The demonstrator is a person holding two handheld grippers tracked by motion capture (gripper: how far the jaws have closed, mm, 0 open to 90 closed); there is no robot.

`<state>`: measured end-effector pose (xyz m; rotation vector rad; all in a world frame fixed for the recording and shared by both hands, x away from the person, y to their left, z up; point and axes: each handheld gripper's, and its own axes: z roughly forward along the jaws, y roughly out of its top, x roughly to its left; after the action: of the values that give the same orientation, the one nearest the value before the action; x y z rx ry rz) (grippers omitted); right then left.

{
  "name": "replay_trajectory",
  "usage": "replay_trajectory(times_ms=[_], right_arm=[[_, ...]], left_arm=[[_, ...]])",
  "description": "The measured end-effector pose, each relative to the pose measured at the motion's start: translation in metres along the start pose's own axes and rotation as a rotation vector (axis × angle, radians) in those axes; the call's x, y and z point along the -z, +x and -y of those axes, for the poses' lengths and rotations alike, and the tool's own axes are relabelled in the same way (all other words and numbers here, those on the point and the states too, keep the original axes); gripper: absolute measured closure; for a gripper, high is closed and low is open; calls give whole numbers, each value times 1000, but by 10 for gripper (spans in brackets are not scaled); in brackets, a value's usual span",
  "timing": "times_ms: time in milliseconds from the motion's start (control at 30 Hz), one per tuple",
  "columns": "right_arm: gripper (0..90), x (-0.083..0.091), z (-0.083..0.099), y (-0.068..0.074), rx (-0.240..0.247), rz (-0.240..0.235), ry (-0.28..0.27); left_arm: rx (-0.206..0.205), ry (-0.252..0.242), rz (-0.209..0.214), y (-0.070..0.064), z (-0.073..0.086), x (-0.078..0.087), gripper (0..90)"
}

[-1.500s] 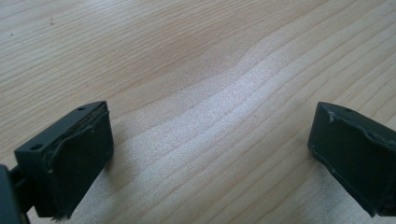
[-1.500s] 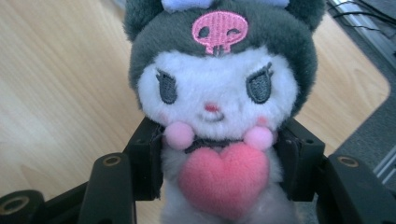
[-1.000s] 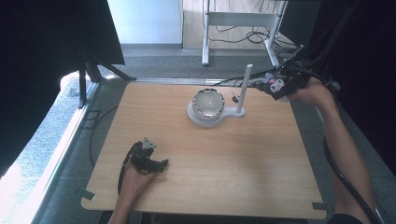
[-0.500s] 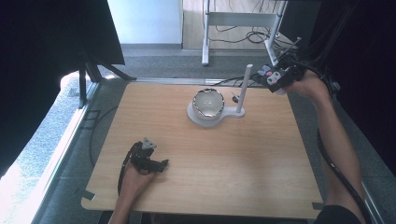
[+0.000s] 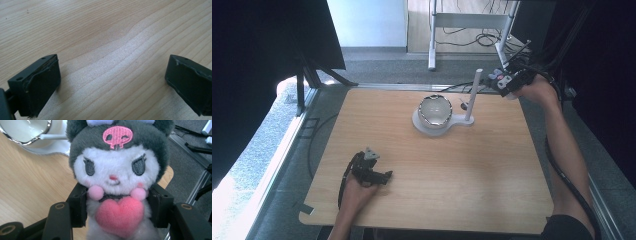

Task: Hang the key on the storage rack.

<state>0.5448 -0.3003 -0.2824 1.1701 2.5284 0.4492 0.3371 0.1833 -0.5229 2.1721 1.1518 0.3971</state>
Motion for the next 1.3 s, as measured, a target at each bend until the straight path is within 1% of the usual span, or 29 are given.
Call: replay_trajectory(times_ms=[33,233,367,433,467,567,667,800,867,1067,1100,1167,1200,1233,1267,1300], right_arm=[[428,-4,2,-1,-12,-2,5],[427,-11,9,-4,-21,-14,11],[427,-19,15,-5,-27,-26,30],[427,-26,19,-4,-30,-31,44],[427,-26,19,-4,-30,-31,44],[427,-36,23,-3,-32,-40,64],[430,-43,25,-1,-27,-49,76],[430,-50,26,2,-17,-59,76],[430,-56,26,6,-5,-68,77],[427,-65,25,13,11,-90,76],[423,-68,24,16,24,-97,78],[419,-70,24,18,28,-104,77],[412,-72,24,19,37,-109,72],[381,-76,24,22,42,-118,74],[381,-76,24,22,42,-118,74],[350,-77,24,23,53,-118,71]], left_arm=[[0,0,0,0,0,0,0],[0,-2,-1,0,0,0,0],[0,-2,-1,0,0,0,0],[0,-2,-2,0,0,0,0],[0,-2,-2,0,0,0,0],[0,-2,-2,0,0,0,0],[0,-2,-2,0,0,0,0],[3,-2,-2,0,0,0,0],[-1,1,-1,0,0,0,0],[-1,1,-1,0,0,0,0],[-1,1,-1,0,0,0,0],[-1,1,-1,0,0,0,0],[-1,1,-1,0,0,0,0],[-1,1,-1,0,0,0,0],[-1,2,-1,0,0,0,0],[-1,1,-1,0,0,0,0]])
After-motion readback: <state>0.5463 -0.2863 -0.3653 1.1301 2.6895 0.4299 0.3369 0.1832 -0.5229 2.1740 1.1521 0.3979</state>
